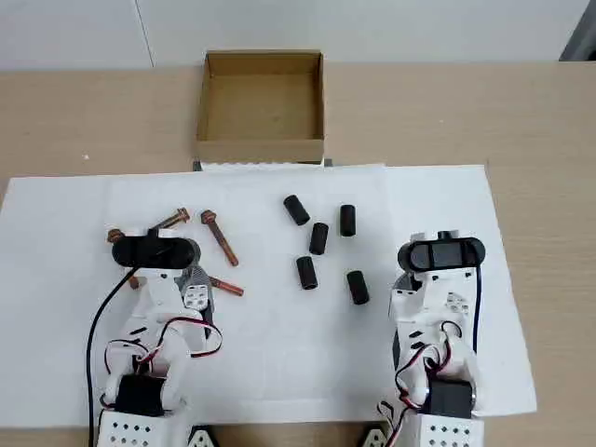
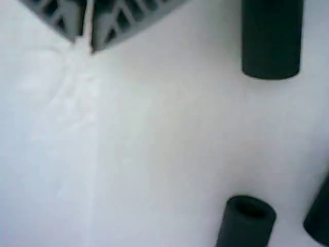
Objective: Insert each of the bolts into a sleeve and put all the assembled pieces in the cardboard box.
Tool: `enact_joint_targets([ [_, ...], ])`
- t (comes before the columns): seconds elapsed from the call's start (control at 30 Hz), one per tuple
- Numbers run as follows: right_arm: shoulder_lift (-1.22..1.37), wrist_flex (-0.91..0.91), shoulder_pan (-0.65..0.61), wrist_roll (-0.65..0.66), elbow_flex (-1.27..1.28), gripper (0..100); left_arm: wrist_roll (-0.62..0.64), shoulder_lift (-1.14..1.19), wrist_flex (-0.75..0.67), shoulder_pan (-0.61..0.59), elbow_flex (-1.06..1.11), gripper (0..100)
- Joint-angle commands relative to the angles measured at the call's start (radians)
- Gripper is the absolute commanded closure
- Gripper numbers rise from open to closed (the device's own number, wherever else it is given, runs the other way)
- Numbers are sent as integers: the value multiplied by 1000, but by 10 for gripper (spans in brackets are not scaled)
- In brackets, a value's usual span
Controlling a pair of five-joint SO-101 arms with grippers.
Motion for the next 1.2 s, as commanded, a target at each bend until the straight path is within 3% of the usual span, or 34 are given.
enact_joint_targets([
  [0.0, -16, 4, -2, -2, 12, 995, 0, -11, -21, -3, -30, 993],
  [1.17, -16, 7, -2, -2, -6, 995, -5, -11, -18, 17, -81, 992],
])
